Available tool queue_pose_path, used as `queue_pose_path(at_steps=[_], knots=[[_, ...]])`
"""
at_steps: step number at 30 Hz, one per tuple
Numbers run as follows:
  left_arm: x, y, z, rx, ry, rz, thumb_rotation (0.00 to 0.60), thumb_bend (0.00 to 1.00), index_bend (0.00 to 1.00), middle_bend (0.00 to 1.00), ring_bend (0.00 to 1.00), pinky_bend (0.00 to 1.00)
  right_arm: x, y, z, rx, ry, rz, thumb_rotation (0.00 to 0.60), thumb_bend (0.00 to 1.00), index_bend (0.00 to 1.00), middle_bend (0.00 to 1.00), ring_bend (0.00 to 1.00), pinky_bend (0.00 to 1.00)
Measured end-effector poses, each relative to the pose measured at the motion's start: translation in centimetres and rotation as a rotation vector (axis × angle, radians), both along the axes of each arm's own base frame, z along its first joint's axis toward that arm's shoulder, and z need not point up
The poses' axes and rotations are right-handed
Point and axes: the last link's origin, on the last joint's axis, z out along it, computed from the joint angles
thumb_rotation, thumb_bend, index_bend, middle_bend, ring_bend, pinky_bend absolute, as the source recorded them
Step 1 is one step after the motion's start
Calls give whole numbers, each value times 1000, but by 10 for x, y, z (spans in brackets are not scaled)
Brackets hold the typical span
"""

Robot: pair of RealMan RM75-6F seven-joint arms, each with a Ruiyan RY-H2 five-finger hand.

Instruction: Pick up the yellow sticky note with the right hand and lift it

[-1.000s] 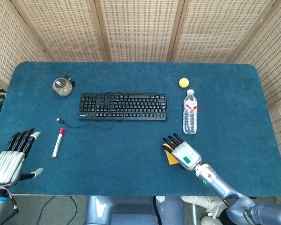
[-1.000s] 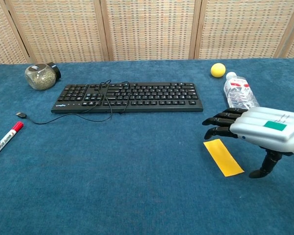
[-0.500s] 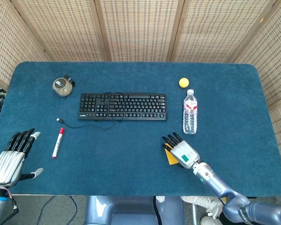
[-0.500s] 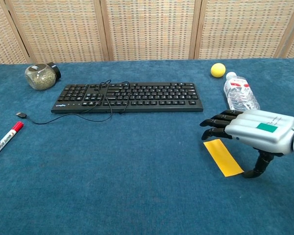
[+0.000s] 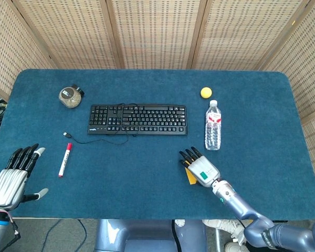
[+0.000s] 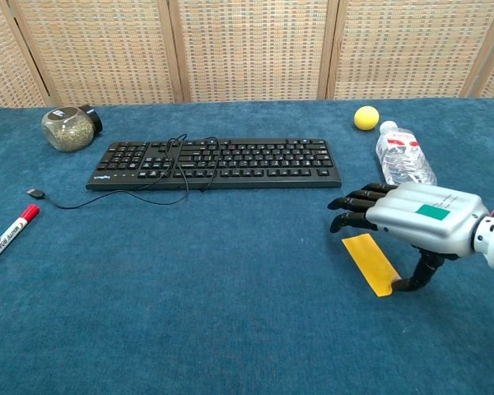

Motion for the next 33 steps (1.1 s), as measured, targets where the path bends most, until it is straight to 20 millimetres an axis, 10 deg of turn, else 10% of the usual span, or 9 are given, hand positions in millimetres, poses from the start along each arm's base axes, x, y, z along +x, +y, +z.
queue_pose_path(at_steps=[9, 15, 27, 33], knots=[[0, -1, 0, -3, 0, -2, 600, 0, 0, 0, 0, 0, 1, 5, 13, 1, -13, 18, 600, 263, 144, 0, 0, 0], [0, -1, 0, -2, 0, -2, 600, 0, 0, 0, 0, 0, -5, 9, 17, -1, 38, 36, 600, 0, 109, 0, 0, 0], [1, -1, -2, -9, 5, -2, 600, 0, 0, 0, 0, 0, -12, 12, 20, -3, 37, 40, 600, 3, 190, 0, 0, 0], [1, -1, -2, -9, 5, 1, 600, 0, 0, 0, 0, 0, -12, 12, 14, 7, 50, 50, 600, 182, 343, 0, 0, 0]])
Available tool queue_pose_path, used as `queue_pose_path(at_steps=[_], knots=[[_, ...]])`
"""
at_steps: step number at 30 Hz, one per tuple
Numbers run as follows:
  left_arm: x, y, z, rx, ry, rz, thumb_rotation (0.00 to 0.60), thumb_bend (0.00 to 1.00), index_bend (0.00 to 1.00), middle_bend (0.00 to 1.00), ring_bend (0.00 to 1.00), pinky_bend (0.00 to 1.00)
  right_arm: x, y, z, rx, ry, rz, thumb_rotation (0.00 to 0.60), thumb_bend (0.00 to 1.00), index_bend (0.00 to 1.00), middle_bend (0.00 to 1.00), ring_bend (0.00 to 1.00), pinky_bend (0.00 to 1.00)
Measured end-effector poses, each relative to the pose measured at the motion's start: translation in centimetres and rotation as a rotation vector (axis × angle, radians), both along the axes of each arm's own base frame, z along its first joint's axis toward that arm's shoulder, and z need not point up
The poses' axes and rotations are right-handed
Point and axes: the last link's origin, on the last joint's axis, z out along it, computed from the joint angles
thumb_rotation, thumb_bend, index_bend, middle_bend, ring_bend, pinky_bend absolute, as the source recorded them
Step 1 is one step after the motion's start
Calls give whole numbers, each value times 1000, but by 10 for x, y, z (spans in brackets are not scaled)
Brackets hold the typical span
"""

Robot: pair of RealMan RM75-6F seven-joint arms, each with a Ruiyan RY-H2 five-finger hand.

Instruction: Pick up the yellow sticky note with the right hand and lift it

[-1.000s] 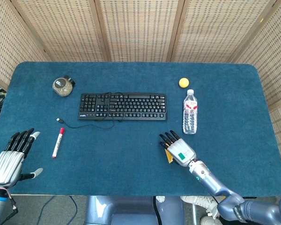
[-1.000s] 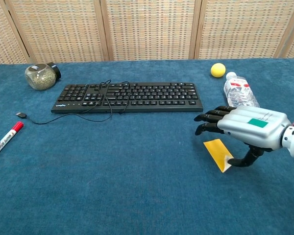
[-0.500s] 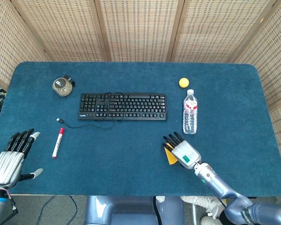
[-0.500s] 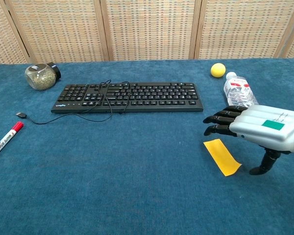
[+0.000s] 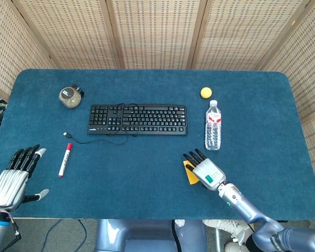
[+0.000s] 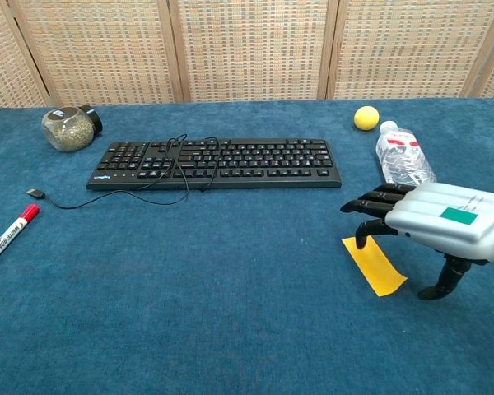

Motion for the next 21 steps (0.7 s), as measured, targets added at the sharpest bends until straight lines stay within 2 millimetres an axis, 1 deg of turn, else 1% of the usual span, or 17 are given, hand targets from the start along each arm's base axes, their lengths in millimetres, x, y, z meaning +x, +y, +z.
queue_pose_path(at_steps=[2, 5, 8, 18, 21], knots=[[0, 0, 0, 1, -1, 1, 600, 0, 0, 0, 0, 0, 0, -1, -1, 0, 3, 3, 600, 246, 376, 0, 0, 0], [0, 1, 0, 0, -1, 1, 600, 0, 0, 0, 0, 0, 0, -2, -1, -2, 1, 3, 600, 285, 411, 0, 0, 0], [-1, 1, 0, -1, -1, 2, 600, 0, 0, 0, 0, 0, 0, -3, -2, -3, 1, 1, 600, 309, 423, 0, 0, 0], [0, 0, 0, -4, -1, 0, 600, 0, 0, 0, 0, 0, -2, -3, -3, 4, 14, 0, 600, 329, 452, 0, 0, 0], [0, 0, 0, -5, -1, 0, 600, 0, 0, 0, 0, 0, -3, -2, -3, 9, 14, -4, 600, 329, 476, 0, 0, 0]])
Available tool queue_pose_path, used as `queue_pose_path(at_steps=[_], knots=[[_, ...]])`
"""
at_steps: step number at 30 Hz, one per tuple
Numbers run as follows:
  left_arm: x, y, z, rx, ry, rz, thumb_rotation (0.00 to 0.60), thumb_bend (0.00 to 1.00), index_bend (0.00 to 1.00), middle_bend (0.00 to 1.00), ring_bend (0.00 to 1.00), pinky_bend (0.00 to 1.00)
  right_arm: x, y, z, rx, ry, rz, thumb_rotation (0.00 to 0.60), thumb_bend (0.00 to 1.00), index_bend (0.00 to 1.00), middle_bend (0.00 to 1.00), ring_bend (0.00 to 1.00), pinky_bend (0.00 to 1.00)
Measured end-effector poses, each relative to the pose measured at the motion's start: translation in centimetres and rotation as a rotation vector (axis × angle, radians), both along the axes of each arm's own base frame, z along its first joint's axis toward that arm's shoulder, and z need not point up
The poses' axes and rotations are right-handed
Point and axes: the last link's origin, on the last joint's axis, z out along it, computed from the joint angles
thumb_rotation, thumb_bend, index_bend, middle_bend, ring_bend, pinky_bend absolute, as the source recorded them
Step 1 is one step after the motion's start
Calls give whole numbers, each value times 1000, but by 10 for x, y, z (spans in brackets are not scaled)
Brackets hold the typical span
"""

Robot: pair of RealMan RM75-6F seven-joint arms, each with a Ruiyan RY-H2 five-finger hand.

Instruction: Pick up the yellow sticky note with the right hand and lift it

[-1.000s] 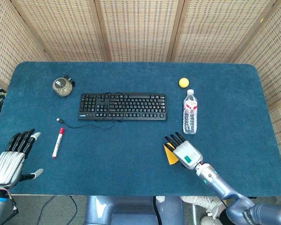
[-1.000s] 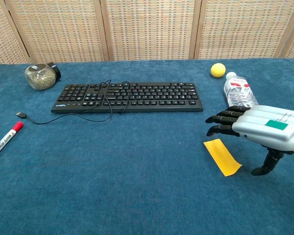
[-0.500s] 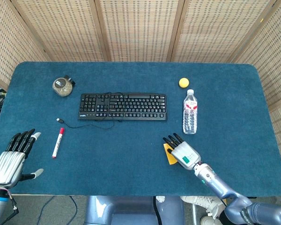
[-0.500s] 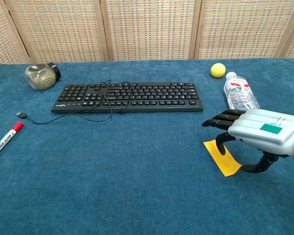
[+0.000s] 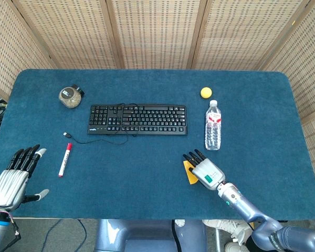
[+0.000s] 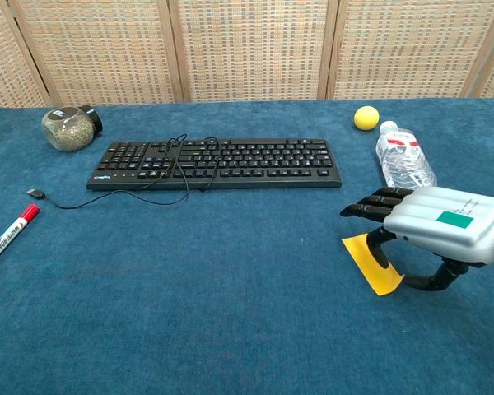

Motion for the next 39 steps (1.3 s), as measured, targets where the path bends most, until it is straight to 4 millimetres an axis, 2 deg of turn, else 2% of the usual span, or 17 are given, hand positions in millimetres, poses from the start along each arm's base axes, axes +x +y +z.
queue_pose_path(at_steps=[5, 13, 17, 28, 35, 39], knots=[[0, 0, 0, 0, 0, 1, 600, 0, 0, 0, 0, 0, -1, 1, -3, 9, -3, -8, 600, 371, 543, 0, 0, 0], [0, 1, 0, -1, -2, 2, 600, 0, 0, 0, 0, 0, -3, 0, -8, 21, -15, -22, 600, 473, 579, 0, 0, 0], [0, 0, 0, -2, -2, 2, 600, 0, 0, 0, 0, 0, -3, -1, -8, 20, -20, -25, 600, 536, 642, 0, 0, 0], [0, 0, 0, -5, -3, 1, 600, 0, 0, 0, 0, 0, 4, -5, -6, 4, -43, -7, 600, 547, 708, 0, 0, 0], [0, 2, 1, -2, -13, 6, 600, 0, 0, 0, 0, 0, 29, -27, 2, -50, -74, 22, 600, 549, 725, 0, 0, 0], [-2, 2, 4, -3, -25, 9, 600, 0, 0, 0, 0, 0, 54, -59, 15, -126, -107, 4, 600, 552, 729, 0, 0, 0]])
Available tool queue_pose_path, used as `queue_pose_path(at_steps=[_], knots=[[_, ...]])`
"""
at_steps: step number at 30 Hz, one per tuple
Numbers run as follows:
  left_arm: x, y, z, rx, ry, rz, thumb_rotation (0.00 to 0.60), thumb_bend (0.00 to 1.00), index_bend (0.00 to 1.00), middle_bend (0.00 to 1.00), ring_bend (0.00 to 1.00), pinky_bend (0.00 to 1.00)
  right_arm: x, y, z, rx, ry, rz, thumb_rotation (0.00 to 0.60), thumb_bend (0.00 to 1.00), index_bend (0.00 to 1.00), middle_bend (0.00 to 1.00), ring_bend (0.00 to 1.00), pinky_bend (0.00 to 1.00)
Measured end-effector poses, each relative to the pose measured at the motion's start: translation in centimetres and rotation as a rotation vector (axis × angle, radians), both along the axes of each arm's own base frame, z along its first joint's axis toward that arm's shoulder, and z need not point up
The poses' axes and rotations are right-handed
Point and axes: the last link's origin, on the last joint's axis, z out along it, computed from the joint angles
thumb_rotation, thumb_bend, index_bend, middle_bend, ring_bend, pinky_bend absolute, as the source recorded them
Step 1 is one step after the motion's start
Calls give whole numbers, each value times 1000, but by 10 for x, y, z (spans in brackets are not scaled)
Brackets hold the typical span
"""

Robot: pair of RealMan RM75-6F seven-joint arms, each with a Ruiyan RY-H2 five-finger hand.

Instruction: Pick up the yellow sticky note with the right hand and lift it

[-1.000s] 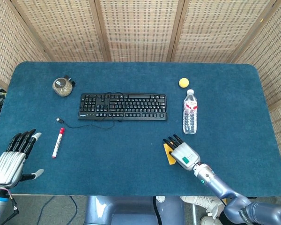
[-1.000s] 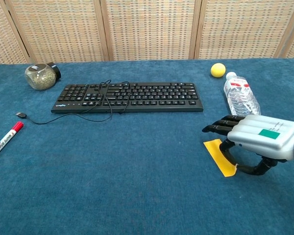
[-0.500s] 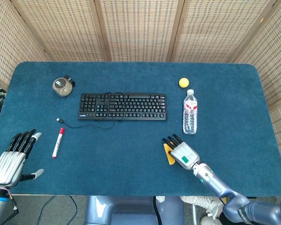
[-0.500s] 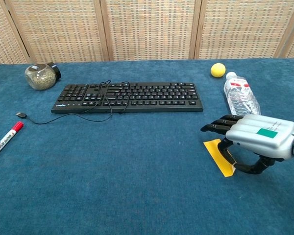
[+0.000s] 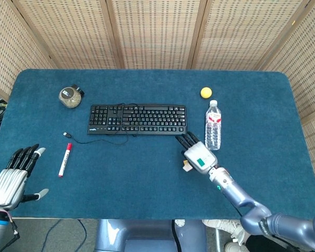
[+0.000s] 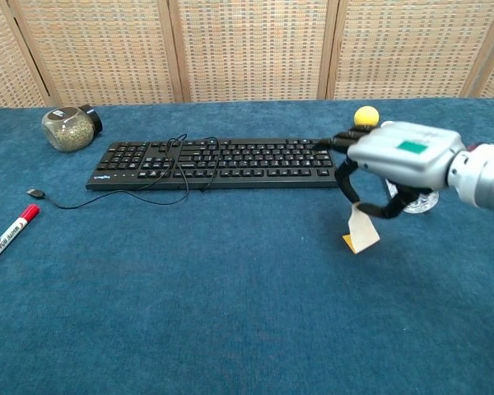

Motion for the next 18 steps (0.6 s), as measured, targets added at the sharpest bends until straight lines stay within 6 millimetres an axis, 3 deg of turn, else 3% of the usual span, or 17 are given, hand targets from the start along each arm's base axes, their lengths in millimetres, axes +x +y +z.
queue_pose_path(at_steps=[4, 8, 18], knots=[[-1, 0, 1, -5, -4, 0, 600, 0, 0, 0, 0, 0, 23, -24, 14, -64, -28, -23, 600, 552, 733, 0, 0, 0], [-1, 0, 3, -8, -12, -1, 600, 0, 0, 0, 0, 0, 45, -34, 24, -93, -61, -29, 600, 552, 735, 0, 0, 0], [0, -1, 4, -18, -17, -18, 600, 0, 0, 0, 0, 0, 82, -3, 27, 104, -264, -80, 600, 560, 746, 0, 0, 0]])
